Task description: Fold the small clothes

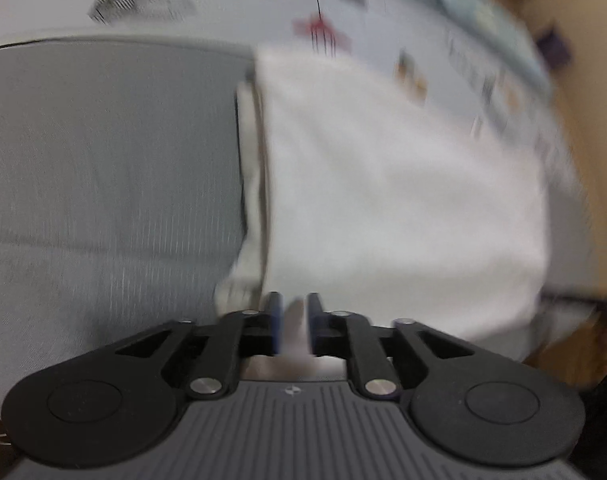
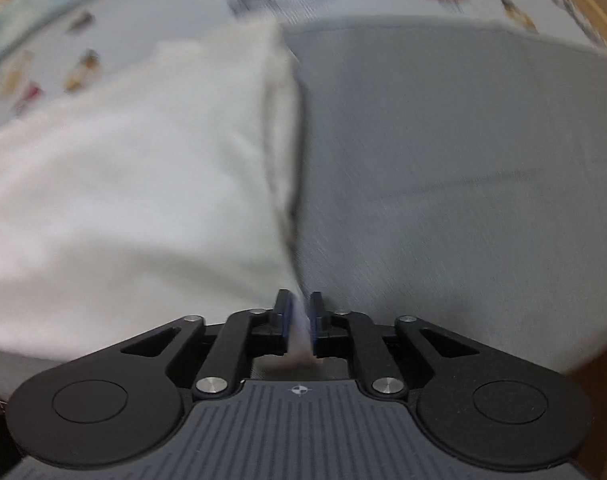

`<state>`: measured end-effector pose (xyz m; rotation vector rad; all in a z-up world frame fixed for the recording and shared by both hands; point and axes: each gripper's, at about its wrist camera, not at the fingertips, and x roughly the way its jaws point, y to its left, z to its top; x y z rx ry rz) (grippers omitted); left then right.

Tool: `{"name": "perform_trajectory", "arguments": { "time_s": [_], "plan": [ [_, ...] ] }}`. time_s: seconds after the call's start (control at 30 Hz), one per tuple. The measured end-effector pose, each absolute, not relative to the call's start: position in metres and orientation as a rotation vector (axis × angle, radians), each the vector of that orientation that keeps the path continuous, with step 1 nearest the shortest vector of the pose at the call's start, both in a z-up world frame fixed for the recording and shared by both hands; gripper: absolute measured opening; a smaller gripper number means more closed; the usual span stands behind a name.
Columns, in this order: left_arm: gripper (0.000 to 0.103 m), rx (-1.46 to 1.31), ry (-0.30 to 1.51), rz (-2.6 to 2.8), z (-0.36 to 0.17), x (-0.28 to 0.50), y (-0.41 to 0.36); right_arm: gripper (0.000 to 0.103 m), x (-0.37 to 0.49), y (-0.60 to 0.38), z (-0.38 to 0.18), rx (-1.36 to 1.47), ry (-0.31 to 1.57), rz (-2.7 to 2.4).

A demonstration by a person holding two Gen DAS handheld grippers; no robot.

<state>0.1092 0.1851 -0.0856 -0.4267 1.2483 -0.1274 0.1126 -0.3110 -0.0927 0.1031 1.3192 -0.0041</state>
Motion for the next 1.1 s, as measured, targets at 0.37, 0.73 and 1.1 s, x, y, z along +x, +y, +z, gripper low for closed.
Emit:
{"name": "perform_trajectory", "arguments": {
  "time_s": [0.37,0.73,1.1],
  "plan": [
    [0.059,-0.551,1.196,-0.039,-0.105,0.142,0.196,0.020,0.102,-0.346,0.024,0.129,0.812,0.091],
    [0.057,-0.530,1.234,-0.037,-0.137,0.166,0.186,0.020,0.080,-0.355,0.008,0.111,0.763,0.000],
    [0.012,-0.372,1.192,-0.031,-0.114,0.149,0.186,0.020,0.080,-0.359,-0.003,0.185,0.809,-0.084]
  ]
}}
